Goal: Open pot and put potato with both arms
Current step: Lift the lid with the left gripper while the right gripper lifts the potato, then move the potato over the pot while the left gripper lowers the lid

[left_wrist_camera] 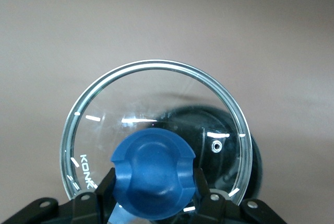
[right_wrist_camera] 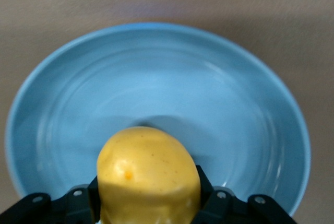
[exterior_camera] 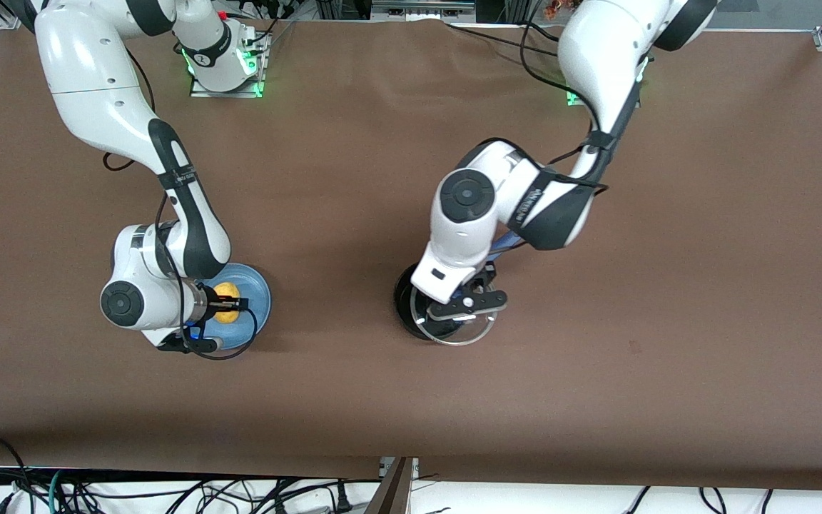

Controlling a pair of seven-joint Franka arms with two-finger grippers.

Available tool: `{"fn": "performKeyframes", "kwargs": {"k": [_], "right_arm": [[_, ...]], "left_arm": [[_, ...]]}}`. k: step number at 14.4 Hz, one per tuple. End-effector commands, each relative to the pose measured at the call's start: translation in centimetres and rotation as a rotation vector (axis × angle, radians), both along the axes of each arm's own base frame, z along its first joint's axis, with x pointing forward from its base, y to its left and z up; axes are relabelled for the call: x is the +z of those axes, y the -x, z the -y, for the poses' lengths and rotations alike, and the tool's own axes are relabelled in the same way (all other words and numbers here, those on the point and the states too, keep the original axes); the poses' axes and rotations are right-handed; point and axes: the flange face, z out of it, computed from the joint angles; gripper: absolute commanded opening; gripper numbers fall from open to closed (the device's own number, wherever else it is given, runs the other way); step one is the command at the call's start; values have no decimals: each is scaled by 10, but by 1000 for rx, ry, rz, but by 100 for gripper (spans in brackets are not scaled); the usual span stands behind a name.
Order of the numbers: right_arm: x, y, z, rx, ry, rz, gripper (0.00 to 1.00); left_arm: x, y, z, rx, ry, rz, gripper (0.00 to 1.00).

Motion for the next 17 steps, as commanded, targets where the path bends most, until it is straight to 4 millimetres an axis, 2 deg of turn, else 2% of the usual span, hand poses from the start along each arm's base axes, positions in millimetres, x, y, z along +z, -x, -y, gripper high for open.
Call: {"fn": "performKeyframes", "kwargs": {"k": [1,3,5,7,9,12,13,14,15,16,17], "right_arm": [[30,-5,-46,-149,-83,-46,19],[41,-3,-89,-252,-92,-47,19],[59,2,-142,-371,-161,-68,20],[74,13,-196,-491,-248,-104,21],[85,24,-251,-590,-302,-49,22],[81,48,-327,-689,-373,42,25],[80,52,-339,-692,-392,63,30],[78,53,-345,-694,-404,82,45],[80,54,-347,-699,-416,97,87],[82,54,-347,-696,-417,99,100],[88,51,-344,-693,-415,97,100]], "left_arm": [[33,-19,-76,-108,8,-29,54],[51,-32,-150,-282,-19,-34,54],[56,-41,-231,-388,18,-59,54],[44,-44,-310,-474,46,-82,55],[29,-41,-385,-552,78,-96,55],[-3,-26,-482,-696,27,-88,55],[-15,-16,-509,-725,17,-74,55],[-31,-5,-529,-751,2,-72,56],[-41,7,-547,-757,-6,-69,56],[-54,22,-561,-747,-9,-71,56],[-70,39,-573,-735,-17,-67,56]]}}
